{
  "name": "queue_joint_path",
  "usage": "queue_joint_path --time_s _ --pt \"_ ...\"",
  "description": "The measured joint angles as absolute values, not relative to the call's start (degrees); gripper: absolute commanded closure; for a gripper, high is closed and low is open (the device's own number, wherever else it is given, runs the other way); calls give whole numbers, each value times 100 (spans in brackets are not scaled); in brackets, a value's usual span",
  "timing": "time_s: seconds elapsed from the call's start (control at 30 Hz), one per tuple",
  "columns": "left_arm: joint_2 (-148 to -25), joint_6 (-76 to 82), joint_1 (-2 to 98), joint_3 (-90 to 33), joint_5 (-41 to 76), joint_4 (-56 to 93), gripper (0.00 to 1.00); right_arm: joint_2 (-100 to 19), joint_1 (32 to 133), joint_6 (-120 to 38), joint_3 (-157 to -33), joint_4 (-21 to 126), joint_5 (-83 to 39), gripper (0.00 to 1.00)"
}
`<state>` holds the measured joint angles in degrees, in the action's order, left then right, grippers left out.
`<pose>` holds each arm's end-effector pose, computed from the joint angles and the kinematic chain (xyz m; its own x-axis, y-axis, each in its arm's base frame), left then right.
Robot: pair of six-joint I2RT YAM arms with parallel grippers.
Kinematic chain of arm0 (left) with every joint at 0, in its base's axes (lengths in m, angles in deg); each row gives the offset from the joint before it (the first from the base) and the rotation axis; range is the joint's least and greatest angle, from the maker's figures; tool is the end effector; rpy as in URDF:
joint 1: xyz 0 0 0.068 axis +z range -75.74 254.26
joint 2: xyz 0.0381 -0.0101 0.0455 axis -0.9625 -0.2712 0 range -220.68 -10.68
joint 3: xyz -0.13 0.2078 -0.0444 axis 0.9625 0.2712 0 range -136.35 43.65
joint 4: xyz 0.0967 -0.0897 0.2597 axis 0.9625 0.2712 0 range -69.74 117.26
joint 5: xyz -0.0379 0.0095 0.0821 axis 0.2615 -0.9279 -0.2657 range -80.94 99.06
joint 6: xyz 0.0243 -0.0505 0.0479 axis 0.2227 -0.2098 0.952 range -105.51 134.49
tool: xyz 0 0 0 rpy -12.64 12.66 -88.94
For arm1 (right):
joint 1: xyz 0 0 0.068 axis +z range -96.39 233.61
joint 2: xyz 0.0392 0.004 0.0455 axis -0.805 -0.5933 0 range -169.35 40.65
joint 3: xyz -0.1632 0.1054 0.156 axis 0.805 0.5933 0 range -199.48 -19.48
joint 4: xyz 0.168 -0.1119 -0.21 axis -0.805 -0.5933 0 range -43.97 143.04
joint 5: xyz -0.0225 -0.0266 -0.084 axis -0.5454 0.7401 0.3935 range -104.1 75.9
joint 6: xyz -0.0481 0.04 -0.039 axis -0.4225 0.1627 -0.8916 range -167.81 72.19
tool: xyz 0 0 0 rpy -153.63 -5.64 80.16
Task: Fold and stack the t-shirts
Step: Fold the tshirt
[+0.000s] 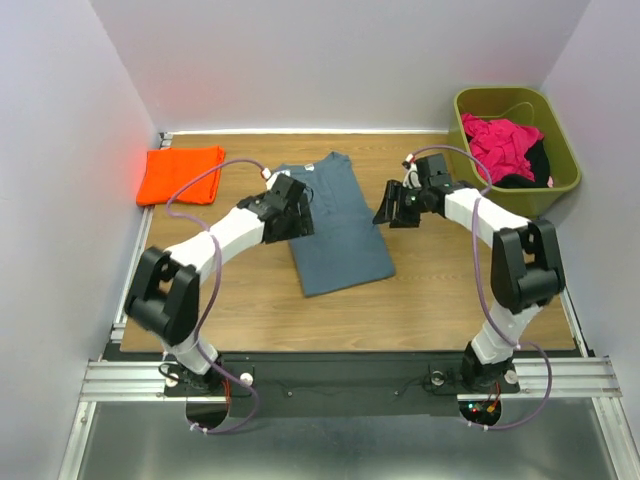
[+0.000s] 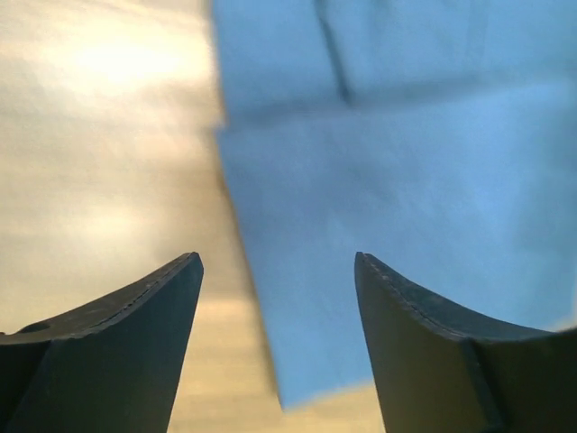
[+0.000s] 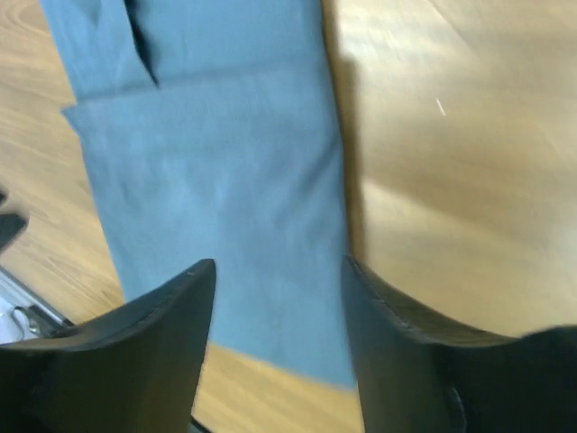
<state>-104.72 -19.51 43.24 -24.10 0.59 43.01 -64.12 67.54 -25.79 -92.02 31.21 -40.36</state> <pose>0.3474 -0.1984 0.1817 -0.7752 -0.1793 -0.6057 -0.0079 0.9616 -0.2744 0.4039 0.1283 0.1435 -0.9039 0.1223 -0.4098 -0.1391 0.8221 0.5521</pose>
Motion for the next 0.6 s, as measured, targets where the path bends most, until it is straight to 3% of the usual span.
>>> queue_joint_path --time_s 0.23,0.37,0.6 --pt "-9416 -2679 3277 -1188 120 4687 25 -5179 6754 -2815 -8056 2645 -3540 20" --pt "-9624 -3006 3067 -932 208 4950 36 -5055 6754 -2856 -7541 2450 -3426 20" --pt "-10328 -3262 2921 -1218 258 4965 40 -4996 6754 -2942 -7331 2301 -3258 20"
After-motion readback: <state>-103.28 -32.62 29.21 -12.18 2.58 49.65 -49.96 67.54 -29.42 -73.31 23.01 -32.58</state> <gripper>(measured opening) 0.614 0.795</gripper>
